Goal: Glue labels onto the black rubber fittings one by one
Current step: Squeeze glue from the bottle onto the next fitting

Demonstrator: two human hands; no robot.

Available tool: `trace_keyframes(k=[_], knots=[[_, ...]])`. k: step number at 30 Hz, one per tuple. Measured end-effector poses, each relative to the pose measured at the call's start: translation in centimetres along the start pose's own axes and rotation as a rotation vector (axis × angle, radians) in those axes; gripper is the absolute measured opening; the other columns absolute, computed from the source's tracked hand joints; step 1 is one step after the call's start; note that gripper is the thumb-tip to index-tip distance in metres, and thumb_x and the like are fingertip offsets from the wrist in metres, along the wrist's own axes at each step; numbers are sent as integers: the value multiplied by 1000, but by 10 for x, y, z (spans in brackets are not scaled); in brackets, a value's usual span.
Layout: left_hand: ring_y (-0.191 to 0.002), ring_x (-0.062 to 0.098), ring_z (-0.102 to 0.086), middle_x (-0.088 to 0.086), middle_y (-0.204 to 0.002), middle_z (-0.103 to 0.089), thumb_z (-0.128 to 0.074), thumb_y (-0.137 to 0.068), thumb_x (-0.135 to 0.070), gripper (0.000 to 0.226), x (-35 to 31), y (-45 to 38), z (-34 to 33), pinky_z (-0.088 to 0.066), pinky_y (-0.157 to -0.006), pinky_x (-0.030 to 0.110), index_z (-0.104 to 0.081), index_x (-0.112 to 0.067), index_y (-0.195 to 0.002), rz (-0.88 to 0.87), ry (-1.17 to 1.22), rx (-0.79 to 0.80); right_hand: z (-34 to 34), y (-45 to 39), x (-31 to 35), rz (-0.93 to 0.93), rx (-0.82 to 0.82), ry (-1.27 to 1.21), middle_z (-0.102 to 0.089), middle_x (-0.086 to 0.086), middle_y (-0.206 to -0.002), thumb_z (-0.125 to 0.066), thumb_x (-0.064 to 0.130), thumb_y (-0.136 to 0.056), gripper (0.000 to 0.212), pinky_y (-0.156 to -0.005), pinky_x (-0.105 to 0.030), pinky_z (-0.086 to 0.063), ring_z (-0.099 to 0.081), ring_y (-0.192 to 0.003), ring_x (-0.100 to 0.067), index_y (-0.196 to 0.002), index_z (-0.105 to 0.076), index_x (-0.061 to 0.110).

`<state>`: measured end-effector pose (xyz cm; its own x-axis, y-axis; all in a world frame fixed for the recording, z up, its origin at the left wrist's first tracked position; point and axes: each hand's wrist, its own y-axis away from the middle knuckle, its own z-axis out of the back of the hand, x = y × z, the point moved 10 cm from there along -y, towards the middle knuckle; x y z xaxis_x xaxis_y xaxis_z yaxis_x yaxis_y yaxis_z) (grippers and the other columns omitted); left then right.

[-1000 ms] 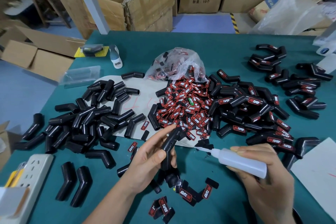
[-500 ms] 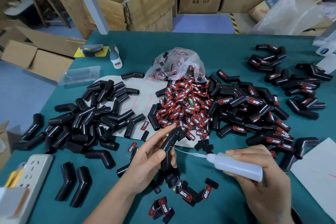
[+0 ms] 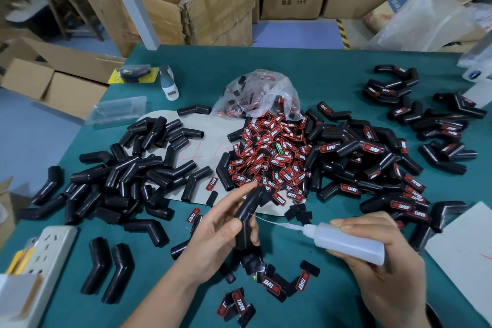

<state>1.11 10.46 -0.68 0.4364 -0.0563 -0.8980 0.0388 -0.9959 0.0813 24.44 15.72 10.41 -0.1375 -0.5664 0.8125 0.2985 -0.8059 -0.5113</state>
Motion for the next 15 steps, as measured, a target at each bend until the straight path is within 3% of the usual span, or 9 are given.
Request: trace_keyframes(k=[4, 15], knots=[[-84, 25, -64, 9, -96, -62, -76, -97, -35, 72, 0, 0, -1, -55, -83, 38, -43, -14, -159, 13, 42, 15, 3, 0, -2, -9, -15, 23, -70, 14, -110, -74, 46, -94, 28, -82, -36, -56, -69, -101, -19, -100, -62, 22], [-85, 25, -64, 10, -97, -62, -75, -98, -33, 72, 2, 0, 0, -55, -83, 39, -42, -14, -159, 18, 41, 13, 1, 0, -1, -2, 3, 15, -70, 15, -110, -74, 45, -94, 25, -84, -31, -56, -69, -104, -17, -102, -63, 24]])
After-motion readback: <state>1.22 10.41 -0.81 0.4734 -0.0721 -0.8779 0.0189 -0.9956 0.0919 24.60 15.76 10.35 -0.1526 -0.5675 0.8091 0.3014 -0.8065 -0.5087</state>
